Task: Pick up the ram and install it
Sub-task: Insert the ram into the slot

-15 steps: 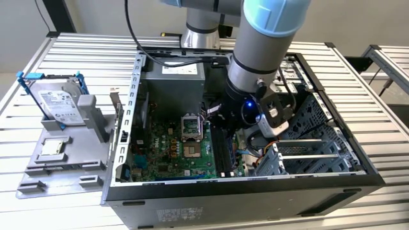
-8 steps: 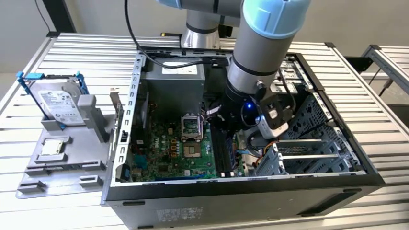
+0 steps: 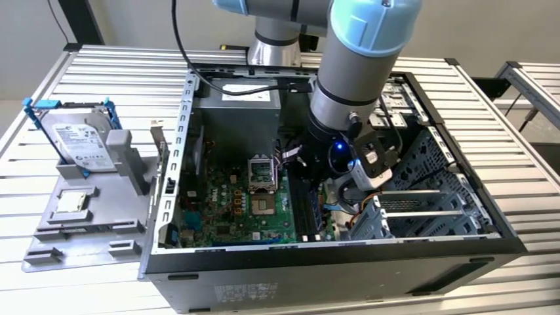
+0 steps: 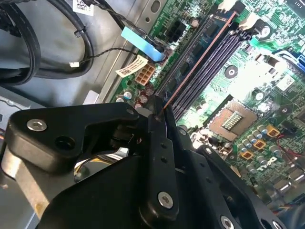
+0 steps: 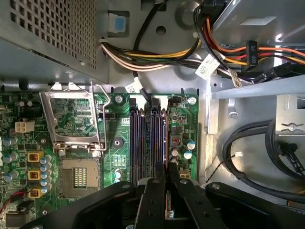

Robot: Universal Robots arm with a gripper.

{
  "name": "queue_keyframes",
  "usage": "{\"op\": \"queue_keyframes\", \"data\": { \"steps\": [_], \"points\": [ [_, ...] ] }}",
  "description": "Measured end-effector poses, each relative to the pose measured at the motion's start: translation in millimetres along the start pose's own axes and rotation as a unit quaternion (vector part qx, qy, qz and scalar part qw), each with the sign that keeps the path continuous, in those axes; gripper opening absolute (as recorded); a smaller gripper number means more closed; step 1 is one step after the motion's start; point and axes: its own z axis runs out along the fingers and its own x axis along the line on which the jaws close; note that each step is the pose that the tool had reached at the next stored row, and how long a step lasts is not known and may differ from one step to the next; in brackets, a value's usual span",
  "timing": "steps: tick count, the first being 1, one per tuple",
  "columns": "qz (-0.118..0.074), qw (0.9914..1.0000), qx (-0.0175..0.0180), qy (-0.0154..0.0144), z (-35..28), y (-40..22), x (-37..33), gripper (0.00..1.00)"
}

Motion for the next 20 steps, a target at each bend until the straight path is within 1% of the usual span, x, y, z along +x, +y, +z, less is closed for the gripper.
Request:
{"op": "queue_keyframes", "data": {
  "steps": [4, 8, 11, 17, 20],
  "points": [
    [0.0, 1.0, -0.0001, 0.0006, -0.5, -0.3, 0.1, 0.0],
    [0.0, 1.0, 0.0, 0.0007, -0.7, -2.2, 0.8, 0.0],
    [0.0, 1.0, 0.0001, 0.0007, -0.7, -2.2, 1.3, 0.0],
    [0.001, 1.0, 0.0007, 0.0007, -0.5, 0.4, 1.4, 0.0],
    [0.002, 1.0, 0.0001, 0.0006, -0.2, 1.0, 1.4, 0.0]
  ]
}}
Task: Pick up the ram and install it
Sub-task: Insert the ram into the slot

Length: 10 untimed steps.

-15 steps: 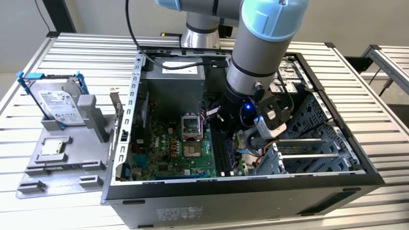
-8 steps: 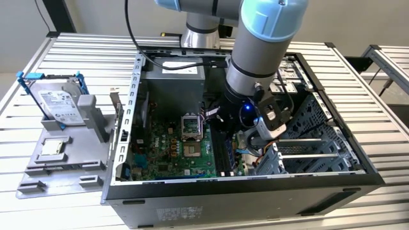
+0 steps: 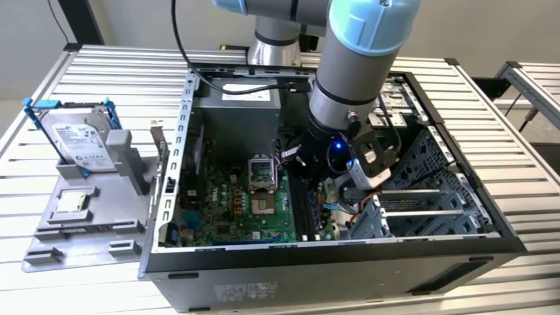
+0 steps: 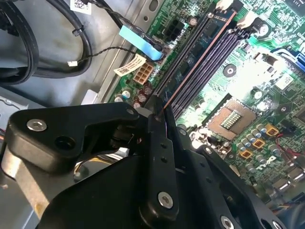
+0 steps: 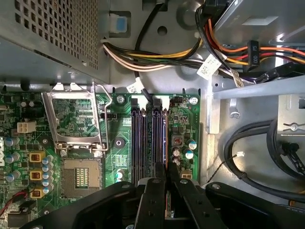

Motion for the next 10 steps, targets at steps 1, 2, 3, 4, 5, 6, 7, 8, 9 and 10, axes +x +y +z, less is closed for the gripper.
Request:
{"op": "queue_keyframes", "data": {
  "steps": [1, 2, 3, 4, 5, 6, 7, 8, 9, 10],
  "points": [
    [0.0, 1.0, 0.0, 0.0, 0.0, 0.0, 0.0, 0.0],
    [0.0, 1.0, 0.0, 0.0, 0.0, 0.0, 0.0, 0.0],
    [0.0, 1.0, 0.0, 0.0, 0.0, 0.0, 0.0, 0.0],
    [0.001, 1.0, 0.0, 0.0, 0.0, 0.0, 0.0, 0.0],
    [0.003, 0.99999, 0.0, -0.0001, -0.1, 0.0, 0.0, 0.0],
    [0.006, 0.99998, 0.0, -0.0001, -0.1, 0.0, 0.0, 0.0],
    [0.007, 0.99998, 0.0001, -0.0001, -0.1, 0.0, 0.1, 0.0],
    [0.007, 0.99997, -0.001, -0.0003, 0.9, 0.4, 0.0, 0.0],
    [0.007, 0.99997, -0.001, -0.0003, 1.7, 0.3, 0.0, 0.0],
    [0.007, 0.99997, -0.0014, -0.0002, 3.0, 0.1, 0.0, 0.0]
  ]
}}
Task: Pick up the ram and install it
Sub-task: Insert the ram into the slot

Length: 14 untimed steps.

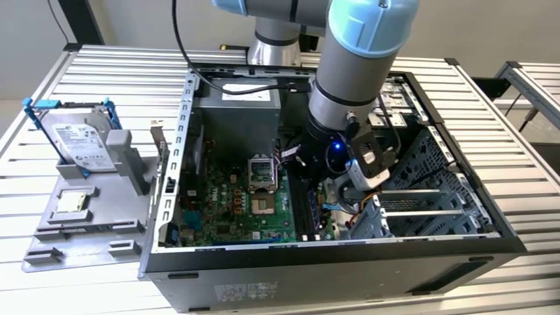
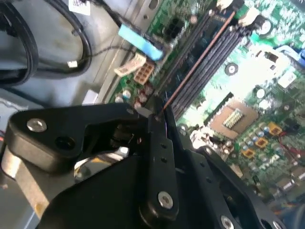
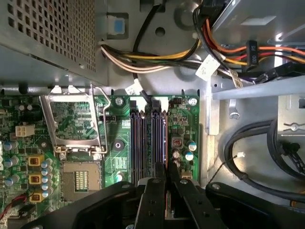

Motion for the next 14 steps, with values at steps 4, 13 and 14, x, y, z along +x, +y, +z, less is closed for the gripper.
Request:
{"op": "queue_keyframes", "data": {
  "steps": [4, 13, 14],
  "points": [
    [-0.001, 1.0, -0.0009, 0.0002, 6.7, -0.7, -0.1, 0.0],
    [-0.001, 1.0, -0.0011, 0.0006, 7.1, -1.4, -0.1, 1.0],
    [0.0, 1.0, -0.001, 0.0011, 4.4, -1.4, -0.2, 1.0]
  ]
}}
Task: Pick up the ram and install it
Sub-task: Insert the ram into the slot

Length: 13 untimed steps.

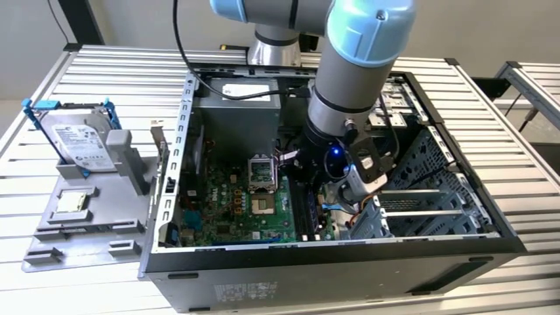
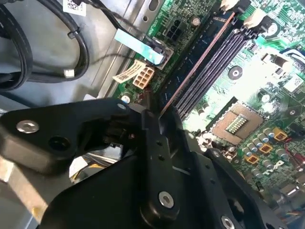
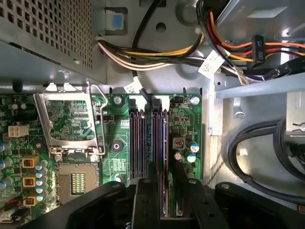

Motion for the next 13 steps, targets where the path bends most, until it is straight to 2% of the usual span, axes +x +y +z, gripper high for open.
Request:
{"op": "queue_keyframes", "data": {
  "steps": [7, 10, 11, 13],
  "points": [
    [0.003, 1.0, 0.0001, 0.0008, -29.9, 1.0, 0.0, 1.0],
    [0.003, 0.99999, 0.0002, 0.001, -30.5, 1.0, 0.0, 1.0],
    [0.003, 0.99999, 0.0004, 0.001, -30.6, 1.0, 0.0, 0.0],
    [0.003, 0.99999, 0.0005, 0.001, -30.6, 1.0, 0.0, 0.0]
  ]
}}
